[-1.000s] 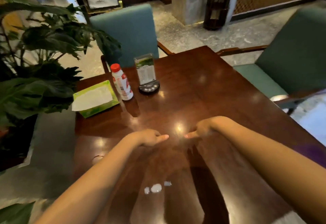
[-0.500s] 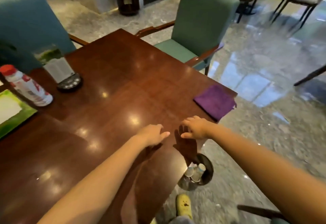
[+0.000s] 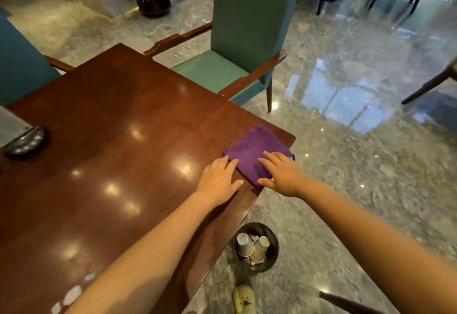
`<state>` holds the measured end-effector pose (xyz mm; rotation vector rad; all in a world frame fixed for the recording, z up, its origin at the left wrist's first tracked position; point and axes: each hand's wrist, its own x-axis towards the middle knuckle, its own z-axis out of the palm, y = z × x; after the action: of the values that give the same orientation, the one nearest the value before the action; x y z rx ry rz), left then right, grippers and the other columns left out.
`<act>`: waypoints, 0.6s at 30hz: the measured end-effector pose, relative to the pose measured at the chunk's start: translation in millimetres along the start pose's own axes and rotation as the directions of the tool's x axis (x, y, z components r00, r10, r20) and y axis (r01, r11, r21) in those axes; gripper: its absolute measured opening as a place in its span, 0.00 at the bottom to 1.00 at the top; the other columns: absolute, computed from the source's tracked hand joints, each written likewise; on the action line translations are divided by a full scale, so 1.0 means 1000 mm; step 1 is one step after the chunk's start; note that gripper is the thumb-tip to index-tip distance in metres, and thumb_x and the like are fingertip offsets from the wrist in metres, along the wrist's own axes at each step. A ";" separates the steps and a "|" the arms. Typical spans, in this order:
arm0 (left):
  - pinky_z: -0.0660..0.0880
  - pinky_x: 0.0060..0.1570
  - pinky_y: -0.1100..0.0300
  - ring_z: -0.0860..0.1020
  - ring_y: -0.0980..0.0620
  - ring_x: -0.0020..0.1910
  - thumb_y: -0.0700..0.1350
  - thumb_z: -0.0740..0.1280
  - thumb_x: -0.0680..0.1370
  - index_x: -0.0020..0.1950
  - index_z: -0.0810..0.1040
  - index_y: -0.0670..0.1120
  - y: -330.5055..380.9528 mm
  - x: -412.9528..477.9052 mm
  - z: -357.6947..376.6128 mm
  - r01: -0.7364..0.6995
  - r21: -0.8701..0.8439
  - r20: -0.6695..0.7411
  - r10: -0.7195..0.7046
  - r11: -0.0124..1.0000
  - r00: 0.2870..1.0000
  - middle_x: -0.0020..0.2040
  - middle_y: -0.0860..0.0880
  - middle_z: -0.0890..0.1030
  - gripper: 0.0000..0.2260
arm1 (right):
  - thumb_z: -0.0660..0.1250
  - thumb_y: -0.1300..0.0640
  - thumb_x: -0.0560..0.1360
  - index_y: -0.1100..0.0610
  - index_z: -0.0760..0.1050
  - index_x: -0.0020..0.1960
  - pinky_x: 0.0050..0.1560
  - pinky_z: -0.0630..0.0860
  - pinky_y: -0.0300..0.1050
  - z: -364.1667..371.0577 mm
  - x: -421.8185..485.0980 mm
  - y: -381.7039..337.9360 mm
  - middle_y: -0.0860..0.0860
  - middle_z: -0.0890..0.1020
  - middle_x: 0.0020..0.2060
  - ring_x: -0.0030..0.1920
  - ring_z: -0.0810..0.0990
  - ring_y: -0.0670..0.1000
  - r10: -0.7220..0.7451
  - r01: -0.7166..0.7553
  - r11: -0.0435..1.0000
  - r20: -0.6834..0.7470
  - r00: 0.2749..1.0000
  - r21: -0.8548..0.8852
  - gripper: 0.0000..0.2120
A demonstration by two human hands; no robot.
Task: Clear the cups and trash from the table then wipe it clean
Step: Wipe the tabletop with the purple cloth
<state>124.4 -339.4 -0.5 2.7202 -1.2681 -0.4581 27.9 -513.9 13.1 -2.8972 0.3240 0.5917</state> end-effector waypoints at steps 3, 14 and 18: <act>0.49 0.74 0.47 0.47 0.46 0.76 0.60 0.57 0.78 0.76 0.47 0.53 0.001 0.023 0.016 -0.034 0.084 0.058 0.029 0.996 0.998 0.78 0.45 0.49 0.31 | 0.54 0.40 0.78 0.51 0.49 0.76 0.74 0.50 0.53 0.012 0.020 0.018 0.53 0.49 0.77 0.77 0.49 0.55 -0.011 0.011 1.000 0.043 0.999 0.007 0.32; 0.71 0.61 0.50 0.72 0.44 0.66 0.44 0.69 0.73 0.57 0.79 0.48 0.001 0.045 0.040 -0.094 0.103 -0.206 0.114 0.990 0.972 0.66 0.46 0.76 0.13 | 0.75 0.54 0.66 0.55 0.80 0.49 0.42 0.77 0.49 0.032 0.049 0.026 0.52 0.83 0.46 0.43 0.79 0.56 -0.100 0.134 0.990 -0.428 0.898 0.051 0.13; 0.76 0.53 0.51 0.78 0.45 0.58 0.39 0.72 0.69 0.48 0.80 0.46 -0.001 0.046 0.036 -0.091 0.055 -0.267 0.103 0.994 0.958 0.57 0.47 0.82 0.09 | 0.72 0.57 0.68 0.56 0.78 0.43 0.36 0.72 0.50 0.032 0.051 0.012 0.51 0.81 0.39 0.40 0.77 0.56 -0.054 0.115 0.988 -0.452 0.890 0.107 0.05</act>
<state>141.4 -372.3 -45.3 2.6238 -1.3396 -0.0468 58.9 -528.4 -38.2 -2.8683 0.2767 -0.1212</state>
